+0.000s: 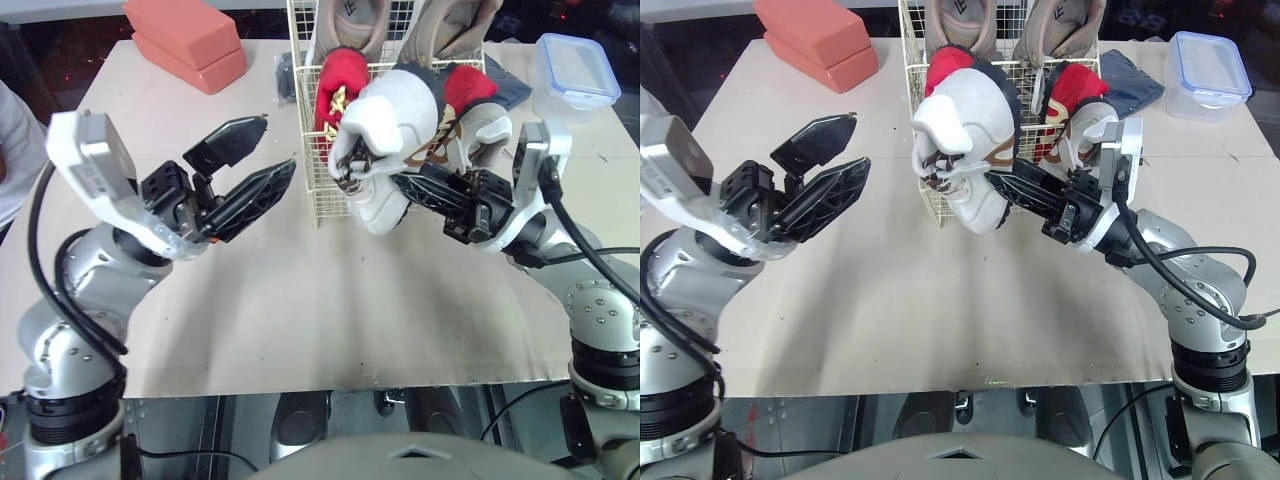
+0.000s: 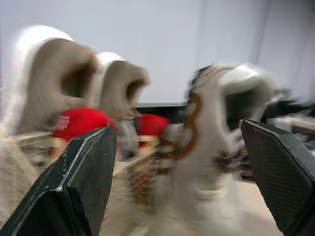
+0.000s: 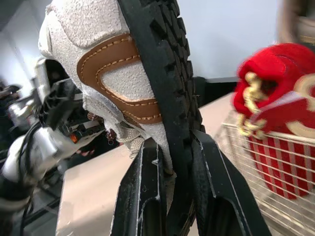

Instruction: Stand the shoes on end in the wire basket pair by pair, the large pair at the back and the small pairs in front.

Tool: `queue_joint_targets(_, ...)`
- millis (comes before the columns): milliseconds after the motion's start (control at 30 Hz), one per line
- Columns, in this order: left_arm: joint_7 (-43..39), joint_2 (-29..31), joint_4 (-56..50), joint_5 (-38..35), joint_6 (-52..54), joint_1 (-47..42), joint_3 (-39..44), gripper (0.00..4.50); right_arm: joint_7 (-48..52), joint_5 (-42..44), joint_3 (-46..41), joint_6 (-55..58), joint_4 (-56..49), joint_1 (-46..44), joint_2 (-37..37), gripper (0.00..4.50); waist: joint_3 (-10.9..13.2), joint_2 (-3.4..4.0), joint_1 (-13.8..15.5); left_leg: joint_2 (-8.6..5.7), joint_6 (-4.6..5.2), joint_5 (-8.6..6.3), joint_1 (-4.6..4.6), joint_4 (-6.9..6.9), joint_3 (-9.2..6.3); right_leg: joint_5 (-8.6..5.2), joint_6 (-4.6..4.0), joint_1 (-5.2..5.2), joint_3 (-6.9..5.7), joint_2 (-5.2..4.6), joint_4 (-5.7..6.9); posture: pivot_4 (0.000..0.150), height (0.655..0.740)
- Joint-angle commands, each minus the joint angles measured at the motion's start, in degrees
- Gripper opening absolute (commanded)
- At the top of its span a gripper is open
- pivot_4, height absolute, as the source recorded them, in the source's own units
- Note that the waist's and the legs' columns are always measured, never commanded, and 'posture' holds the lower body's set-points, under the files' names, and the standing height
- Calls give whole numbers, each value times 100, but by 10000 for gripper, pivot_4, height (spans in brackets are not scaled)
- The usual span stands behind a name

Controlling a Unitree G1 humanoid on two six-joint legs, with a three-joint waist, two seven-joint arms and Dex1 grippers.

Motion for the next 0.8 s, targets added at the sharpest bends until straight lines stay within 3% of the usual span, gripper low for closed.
queue_joint_targets(33, -545, 304, 206, -334, 427, -337, -32, 44111, 589, 163, 44, -60, -147, -126, -72, 0, 1, 1, 3, -1, 0, 0, -1, -1, -2, 0, 0, 2, -3, 1, -4, 1500, 6860)
queue_joint_targets(467, -2923, 575, 1520, 553, 1270, -2250, -1316, 44111, 1635, 333, 461, 472, 127, -796, -301, 0, 1, 1, -14, -8, -29, 17, -2, -50, 2, 14, -22, 0, -3, 13, -49, 1500, 6860)
queue_joint_targets(800, -3890, 311, 1660, 1082, 1552, -2816, -1949, 44111, 1742, 454, 493, 777, 130, -901, -269, 0, 2, 2, -11, -5, -29, 17, -1, -50, 3, 13, -20, -1, 0, 12, -46, 1500, 6860)
